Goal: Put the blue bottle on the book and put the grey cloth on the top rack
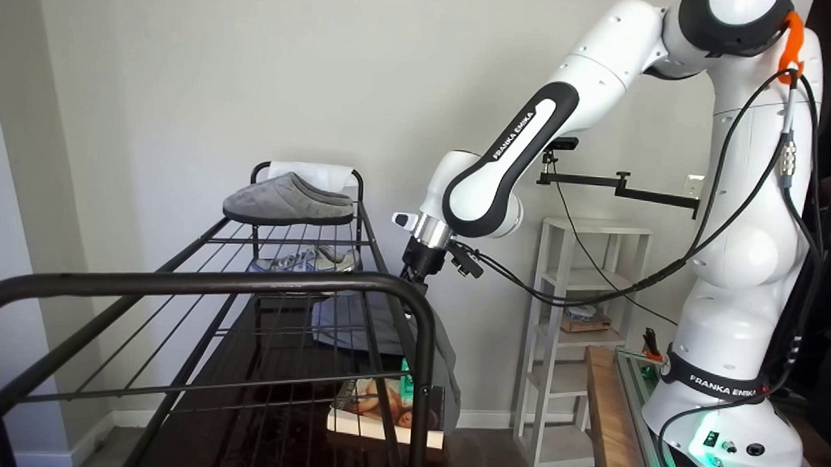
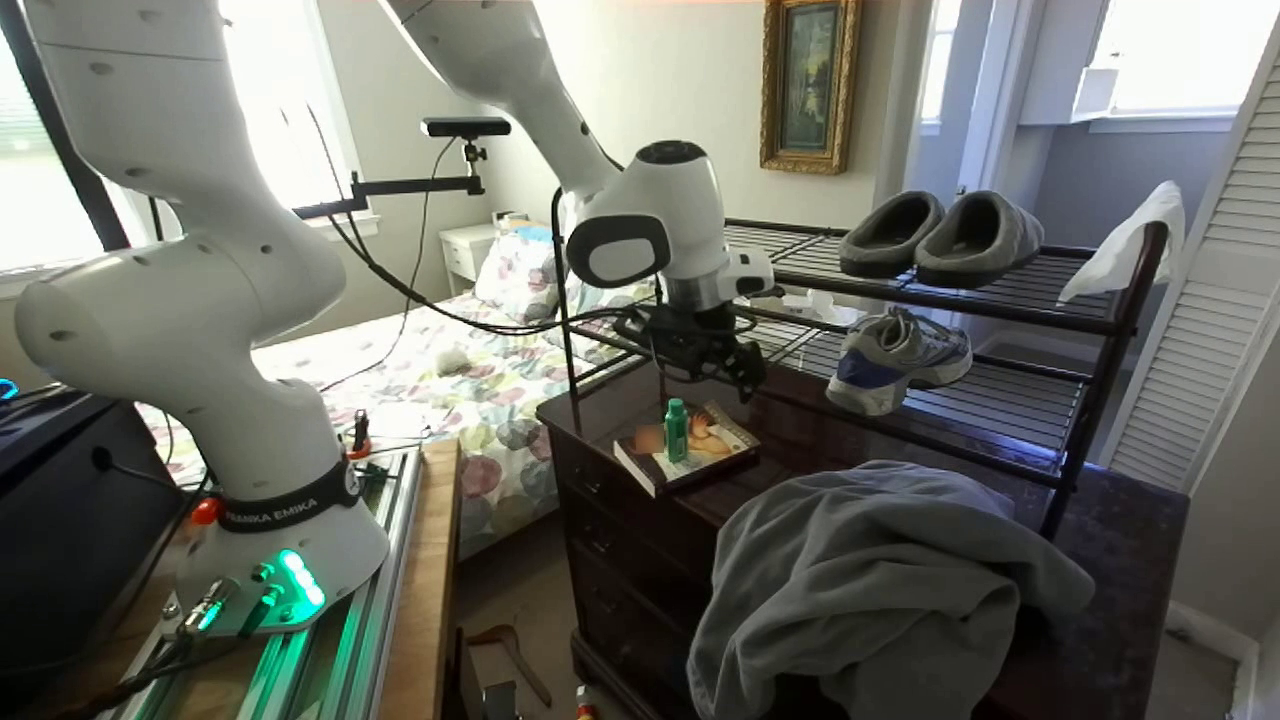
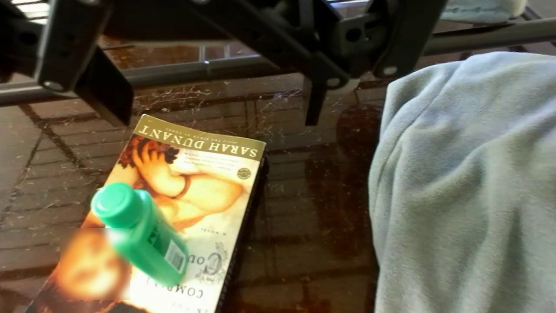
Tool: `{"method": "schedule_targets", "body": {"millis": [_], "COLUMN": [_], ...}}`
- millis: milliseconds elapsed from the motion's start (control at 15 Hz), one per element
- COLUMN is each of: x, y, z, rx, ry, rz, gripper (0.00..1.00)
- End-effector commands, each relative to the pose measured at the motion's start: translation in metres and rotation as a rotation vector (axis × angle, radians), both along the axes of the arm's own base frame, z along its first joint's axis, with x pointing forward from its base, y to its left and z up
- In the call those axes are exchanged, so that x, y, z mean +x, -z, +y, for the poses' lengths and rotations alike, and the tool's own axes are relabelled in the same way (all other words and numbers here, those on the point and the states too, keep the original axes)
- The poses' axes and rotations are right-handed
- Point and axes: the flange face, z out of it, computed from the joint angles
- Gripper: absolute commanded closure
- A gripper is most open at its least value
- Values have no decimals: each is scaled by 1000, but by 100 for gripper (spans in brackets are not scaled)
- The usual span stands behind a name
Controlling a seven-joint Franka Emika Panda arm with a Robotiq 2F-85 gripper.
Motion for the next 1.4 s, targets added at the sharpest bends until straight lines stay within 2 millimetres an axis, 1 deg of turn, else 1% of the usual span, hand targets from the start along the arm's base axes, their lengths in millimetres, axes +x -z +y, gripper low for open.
{"method": "schedule_targets", "body": {"millis": [0, 133, 267, 400, 467, 533, 600, 733, 933, 1133, 1333], "x": [-20, -29, -35, -38, -36, -35, -32, -25, -16, -9, -4], "y": [-9, -4, 1, 11, 20, 25, 32, 47, 70, 85, 95], "z": [-40, -69, -93, -114, -123, -129, -132, -129, -114, -102, -97], "rx": [-59, -91, -116, -139, -148, -155, -158, -152, -136, -131, -129], "ry": [89, 153, 207, 256, 271, 287, 300, 320, 326, 321, 318], "rz": [3, 4, 8, 8, 9, 12, 13, 16, 14, 18, 19], "gripper": [0, 0, 0, 0, 0, 0, 0, 0, 0, 0, 0]}}
